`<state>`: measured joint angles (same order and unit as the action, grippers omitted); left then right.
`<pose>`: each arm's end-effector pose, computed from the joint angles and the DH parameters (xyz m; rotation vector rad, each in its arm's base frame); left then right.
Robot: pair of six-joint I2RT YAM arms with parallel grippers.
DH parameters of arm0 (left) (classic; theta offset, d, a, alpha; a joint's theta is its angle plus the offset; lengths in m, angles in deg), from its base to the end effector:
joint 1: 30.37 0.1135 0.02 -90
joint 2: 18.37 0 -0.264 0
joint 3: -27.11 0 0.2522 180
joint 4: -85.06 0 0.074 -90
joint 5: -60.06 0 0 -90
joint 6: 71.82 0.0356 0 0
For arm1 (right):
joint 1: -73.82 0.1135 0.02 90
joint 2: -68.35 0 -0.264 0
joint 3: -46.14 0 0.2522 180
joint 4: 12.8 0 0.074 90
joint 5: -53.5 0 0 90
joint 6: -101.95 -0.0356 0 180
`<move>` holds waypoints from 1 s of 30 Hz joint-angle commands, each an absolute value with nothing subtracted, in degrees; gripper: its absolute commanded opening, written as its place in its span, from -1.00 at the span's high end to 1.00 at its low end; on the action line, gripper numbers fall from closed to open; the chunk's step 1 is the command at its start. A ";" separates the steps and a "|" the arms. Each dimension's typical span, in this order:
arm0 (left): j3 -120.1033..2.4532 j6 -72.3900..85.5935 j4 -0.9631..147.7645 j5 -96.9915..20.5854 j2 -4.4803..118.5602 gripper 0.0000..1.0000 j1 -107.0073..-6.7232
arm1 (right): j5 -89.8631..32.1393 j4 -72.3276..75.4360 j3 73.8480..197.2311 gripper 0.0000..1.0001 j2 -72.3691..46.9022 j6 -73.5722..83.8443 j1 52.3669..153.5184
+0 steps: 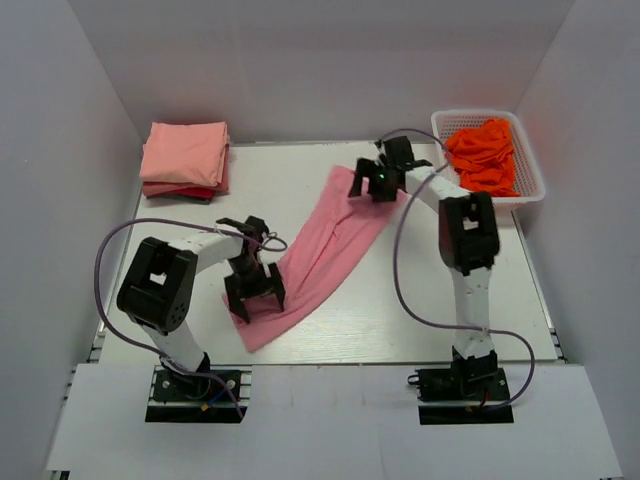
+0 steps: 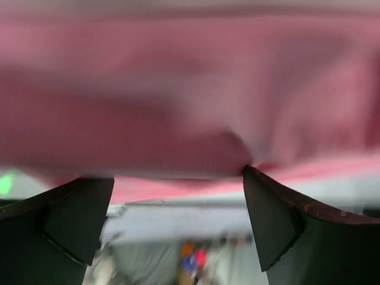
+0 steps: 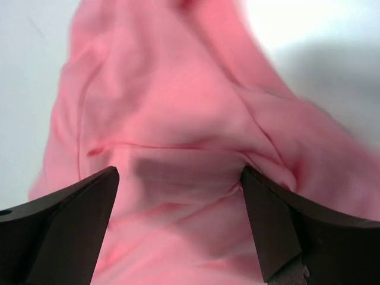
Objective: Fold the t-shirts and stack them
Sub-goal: Fold the other side of the tshirt into a rectangle, then rotate the tshirt 90 degrees
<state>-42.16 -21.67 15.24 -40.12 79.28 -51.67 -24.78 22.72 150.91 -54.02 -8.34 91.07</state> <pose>0.2413 -0.1008 0.1474 0.4900 -2.8848 0.1177 0.4439 0.1454 0.1731 -0.0196 2.5488 0.5208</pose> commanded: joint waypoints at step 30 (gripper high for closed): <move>-75.18 -16.18 4.23 -27.56 74.90 -0.99 -52.78 | -23.59 23.11 151.31 -0.81 -54.33 -8.35 105.89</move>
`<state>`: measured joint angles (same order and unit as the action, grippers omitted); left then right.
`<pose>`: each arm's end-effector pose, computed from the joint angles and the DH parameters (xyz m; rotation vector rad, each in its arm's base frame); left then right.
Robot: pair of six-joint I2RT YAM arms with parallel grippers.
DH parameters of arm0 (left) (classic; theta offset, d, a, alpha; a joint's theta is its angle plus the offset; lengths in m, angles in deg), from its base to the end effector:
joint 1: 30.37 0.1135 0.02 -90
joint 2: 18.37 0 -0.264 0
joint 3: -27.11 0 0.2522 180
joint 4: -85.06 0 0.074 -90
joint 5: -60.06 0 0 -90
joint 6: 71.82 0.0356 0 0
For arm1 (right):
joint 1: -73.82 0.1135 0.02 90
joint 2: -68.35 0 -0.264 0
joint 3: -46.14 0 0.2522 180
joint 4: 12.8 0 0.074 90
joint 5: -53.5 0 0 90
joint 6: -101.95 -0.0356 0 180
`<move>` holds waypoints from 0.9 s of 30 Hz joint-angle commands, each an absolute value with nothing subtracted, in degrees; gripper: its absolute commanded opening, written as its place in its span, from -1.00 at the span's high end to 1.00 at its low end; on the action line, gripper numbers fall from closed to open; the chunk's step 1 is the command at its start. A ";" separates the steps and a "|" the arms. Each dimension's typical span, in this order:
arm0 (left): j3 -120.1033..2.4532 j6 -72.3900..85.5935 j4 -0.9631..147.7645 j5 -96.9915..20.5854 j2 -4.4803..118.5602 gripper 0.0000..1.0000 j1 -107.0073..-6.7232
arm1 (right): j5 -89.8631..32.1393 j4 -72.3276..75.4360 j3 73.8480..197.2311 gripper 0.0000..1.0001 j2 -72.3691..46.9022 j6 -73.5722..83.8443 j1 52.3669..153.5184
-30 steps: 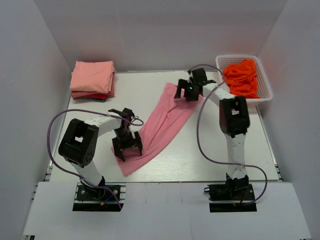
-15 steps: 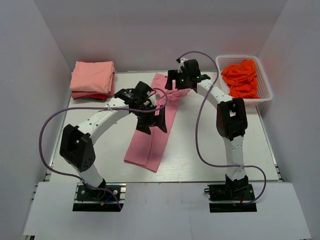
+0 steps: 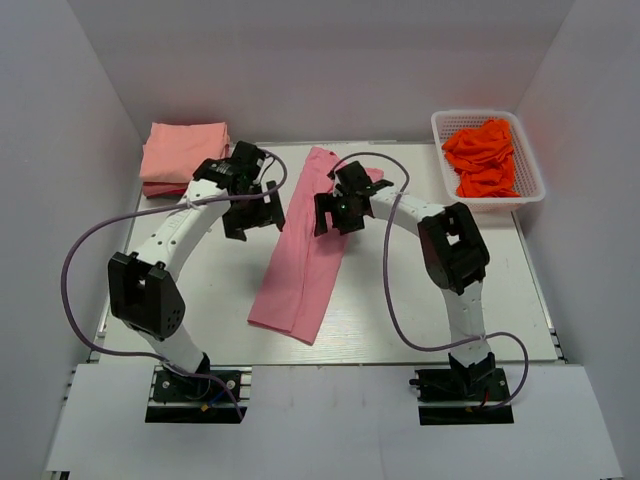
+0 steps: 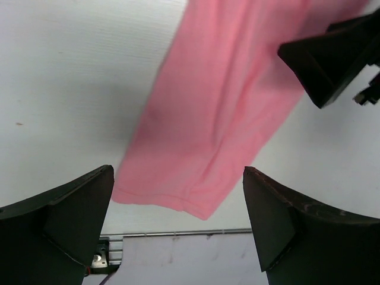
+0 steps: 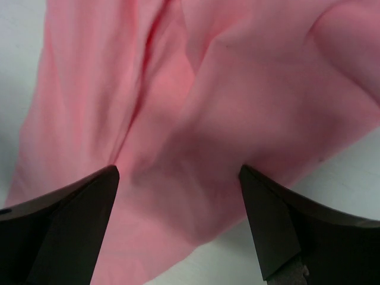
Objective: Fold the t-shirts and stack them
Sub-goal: Rotate the tshirt 90 degrees
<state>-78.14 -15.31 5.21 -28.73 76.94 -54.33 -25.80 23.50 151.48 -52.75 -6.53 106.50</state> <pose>0.3023 -0.1335 0.3170 -0.2392 2.8061 -0.2137 0.3887 0.2572 0.1851 -0.3980 2.5287 0.5958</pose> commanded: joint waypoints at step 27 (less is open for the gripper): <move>-34.91 -15.92 27.34 -40.66 66.89 -0.89 -56.47 | -21.56 18.54 133.21 -0.81 -36.52 2.81 101.32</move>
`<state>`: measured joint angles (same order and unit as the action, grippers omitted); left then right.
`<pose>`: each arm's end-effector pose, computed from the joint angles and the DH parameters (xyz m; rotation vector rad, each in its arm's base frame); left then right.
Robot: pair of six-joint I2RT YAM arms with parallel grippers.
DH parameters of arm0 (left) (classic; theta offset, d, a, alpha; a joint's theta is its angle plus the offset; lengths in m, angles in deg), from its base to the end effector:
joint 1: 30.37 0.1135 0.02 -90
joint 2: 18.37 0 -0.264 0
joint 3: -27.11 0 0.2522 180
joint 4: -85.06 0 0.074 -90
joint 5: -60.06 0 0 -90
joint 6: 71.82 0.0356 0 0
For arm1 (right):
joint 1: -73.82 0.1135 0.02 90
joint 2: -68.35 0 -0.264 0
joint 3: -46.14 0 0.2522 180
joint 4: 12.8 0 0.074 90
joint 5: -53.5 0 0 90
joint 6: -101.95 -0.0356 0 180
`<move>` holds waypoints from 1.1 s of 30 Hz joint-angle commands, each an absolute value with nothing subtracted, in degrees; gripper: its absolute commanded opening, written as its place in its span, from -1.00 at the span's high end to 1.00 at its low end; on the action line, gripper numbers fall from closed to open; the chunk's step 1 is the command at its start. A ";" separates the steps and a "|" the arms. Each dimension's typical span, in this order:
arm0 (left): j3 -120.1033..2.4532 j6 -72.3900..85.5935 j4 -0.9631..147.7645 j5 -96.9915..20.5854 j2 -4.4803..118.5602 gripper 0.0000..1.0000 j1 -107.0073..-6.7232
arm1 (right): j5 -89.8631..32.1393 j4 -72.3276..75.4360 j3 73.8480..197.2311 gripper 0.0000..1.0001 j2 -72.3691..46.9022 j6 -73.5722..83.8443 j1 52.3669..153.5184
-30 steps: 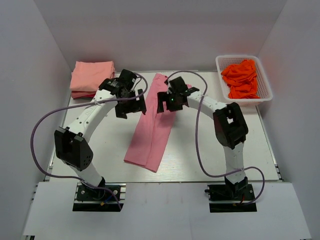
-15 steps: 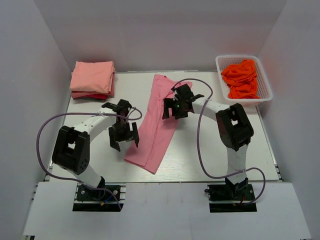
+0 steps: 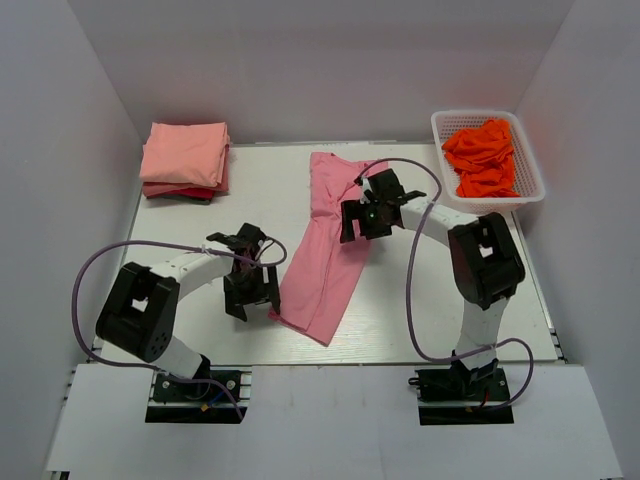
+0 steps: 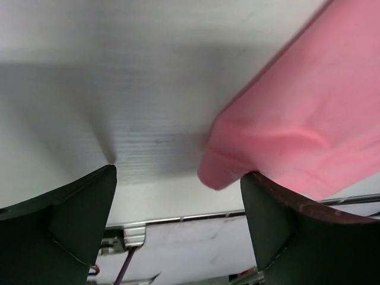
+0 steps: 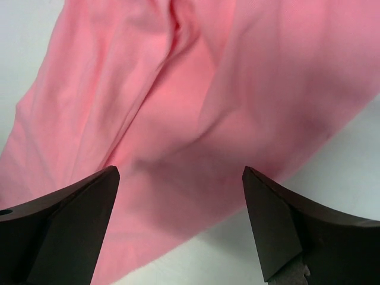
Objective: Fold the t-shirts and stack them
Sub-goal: Rotate the tshirt 90 degrees
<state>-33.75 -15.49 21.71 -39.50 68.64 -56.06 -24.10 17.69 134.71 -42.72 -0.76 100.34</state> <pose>0.2079 -0.1066 0.1569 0.2117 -3.0507 0.2288 0.3665 0.1914 0.1765 -0.3986 2.5203 0.5474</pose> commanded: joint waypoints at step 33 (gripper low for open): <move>-18.92 -21.72 39.38 -40.93 52.47 -0.19 -56.02 | -18.31 11.60 100.16 -0.76 -18.40 -50.53 128.74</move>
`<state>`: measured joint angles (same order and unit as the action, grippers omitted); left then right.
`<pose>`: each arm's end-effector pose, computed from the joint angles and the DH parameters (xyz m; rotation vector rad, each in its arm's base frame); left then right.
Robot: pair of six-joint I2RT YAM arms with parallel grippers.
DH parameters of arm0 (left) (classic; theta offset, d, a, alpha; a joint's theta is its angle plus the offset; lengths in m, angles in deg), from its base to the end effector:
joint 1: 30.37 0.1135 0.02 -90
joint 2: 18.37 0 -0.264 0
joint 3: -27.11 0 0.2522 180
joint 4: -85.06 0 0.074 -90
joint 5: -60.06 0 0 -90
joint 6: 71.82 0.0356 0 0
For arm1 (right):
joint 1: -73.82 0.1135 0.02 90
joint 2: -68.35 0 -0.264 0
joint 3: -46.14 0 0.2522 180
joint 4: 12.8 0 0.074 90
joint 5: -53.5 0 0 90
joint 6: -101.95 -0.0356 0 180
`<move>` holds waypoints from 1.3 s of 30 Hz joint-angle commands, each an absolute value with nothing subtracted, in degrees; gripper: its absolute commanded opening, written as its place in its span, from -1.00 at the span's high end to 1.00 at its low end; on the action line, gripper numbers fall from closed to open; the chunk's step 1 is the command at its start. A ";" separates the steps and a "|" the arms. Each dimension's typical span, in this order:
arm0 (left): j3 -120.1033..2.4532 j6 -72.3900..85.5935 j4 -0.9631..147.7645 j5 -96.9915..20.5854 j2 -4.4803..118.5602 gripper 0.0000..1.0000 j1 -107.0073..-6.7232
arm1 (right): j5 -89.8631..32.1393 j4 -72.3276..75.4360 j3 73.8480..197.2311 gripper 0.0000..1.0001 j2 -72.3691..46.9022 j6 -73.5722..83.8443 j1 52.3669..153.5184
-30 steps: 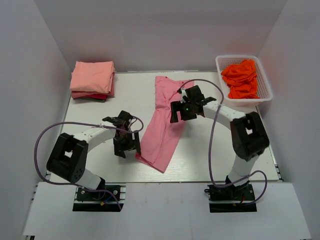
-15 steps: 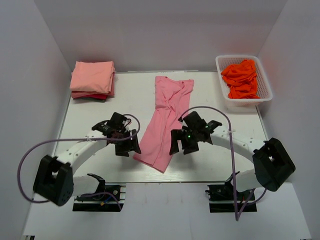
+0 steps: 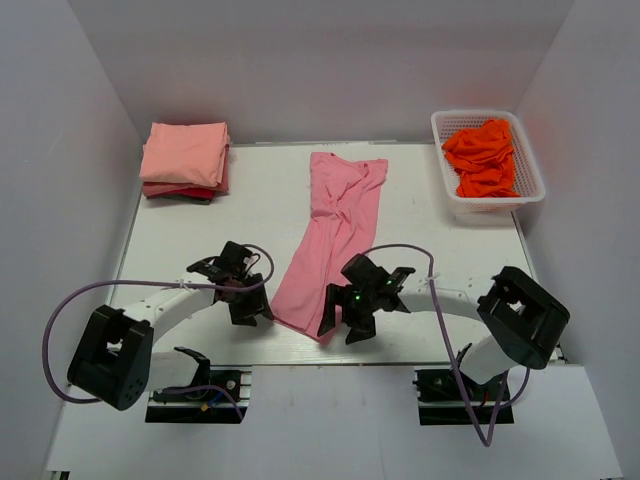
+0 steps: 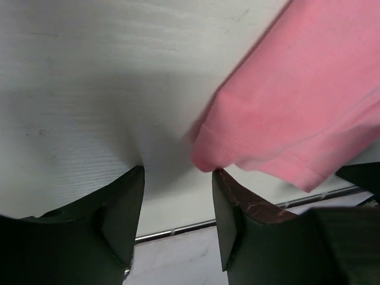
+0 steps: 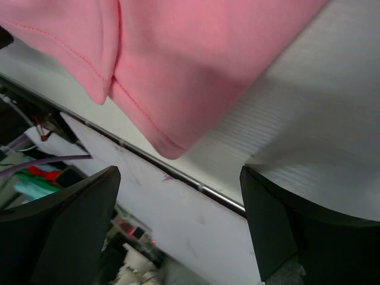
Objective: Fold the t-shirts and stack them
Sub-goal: Rotate the tshirt 90 degrees
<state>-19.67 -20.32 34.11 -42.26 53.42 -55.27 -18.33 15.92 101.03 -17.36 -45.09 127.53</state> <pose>0.1714 -0.0879 0.1521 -0.3167 2.9934 -0.4711 0.1517 0.2254 0.1546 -0.0427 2.9545 0.9296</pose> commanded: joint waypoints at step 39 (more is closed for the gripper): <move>-19.42 -19.88 21.82 -62.03 39.29 1.00 -58.14 | -11.45 23.45 104.90 1.00 -17.69 -40.37 134.38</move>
